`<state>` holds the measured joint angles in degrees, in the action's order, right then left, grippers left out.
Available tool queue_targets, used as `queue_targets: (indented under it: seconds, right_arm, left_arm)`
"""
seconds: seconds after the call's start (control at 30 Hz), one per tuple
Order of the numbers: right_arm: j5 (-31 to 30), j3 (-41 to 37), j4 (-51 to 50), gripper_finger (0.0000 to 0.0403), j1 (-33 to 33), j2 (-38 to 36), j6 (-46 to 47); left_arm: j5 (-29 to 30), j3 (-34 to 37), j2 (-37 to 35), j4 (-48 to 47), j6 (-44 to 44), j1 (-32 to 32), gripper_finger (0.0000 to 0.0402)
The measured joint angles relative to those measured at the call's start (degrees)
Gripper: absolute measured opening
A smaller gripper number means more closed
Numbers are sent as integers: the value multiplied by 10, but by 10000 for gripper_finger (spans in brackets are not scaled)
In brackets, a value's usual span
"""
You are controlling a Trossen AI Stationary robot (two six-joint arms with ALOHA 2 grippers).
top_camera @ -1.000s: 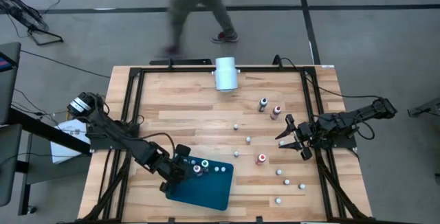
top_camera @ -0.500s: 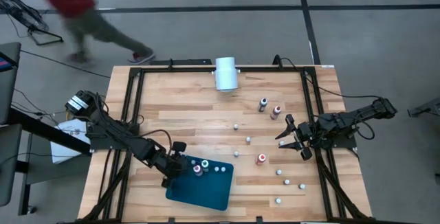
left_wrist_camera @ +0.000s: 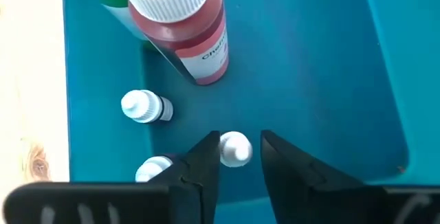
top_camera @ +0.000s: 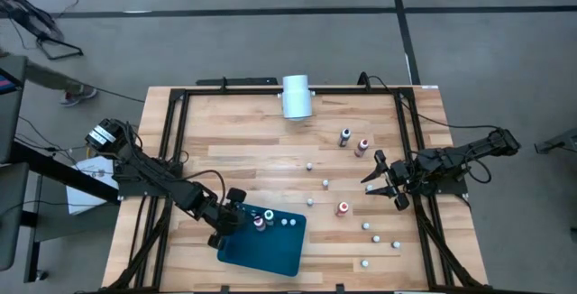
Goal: Pick & Place food coloring
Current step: Put the small black food coloring bottle into the blue bin
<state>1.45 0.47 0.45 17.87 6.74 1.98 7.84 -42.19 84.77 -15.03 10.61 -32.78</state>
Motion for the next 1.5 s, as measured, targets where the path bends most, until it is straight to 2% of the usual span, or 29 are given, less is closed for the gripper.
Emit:
queue_targets:
  seconds: [0.23,0.57,0.83,1.0,1.2,1.4,1.5]
  right_arm:
    - [0,0,0,159,0,0,0]
    - [0,0,0,159,0,0,0]
    - [0,0,0,159,0,0,0]
    - [0,0,0,159,0,0,0]
    - [0,0,0,159,0,0,0]
    - [0,0,0,159,0,0,0]
    - [0,0,0,159,0,0,0]
  left_arm:
    - [0,0,0,0,1,0,122]
    - [8,0,-41,5,-19,-4,121]
    - [62,0,-65,-11,-45,-1,121]
    - [73,0,-76,-15,-78,23,123]
    - [115,-11,-80,-24,-125,61,149]
    - [182,-38,-80,-12,-209,65,179]
    - [185,-56,-80,5,-244,70,185]
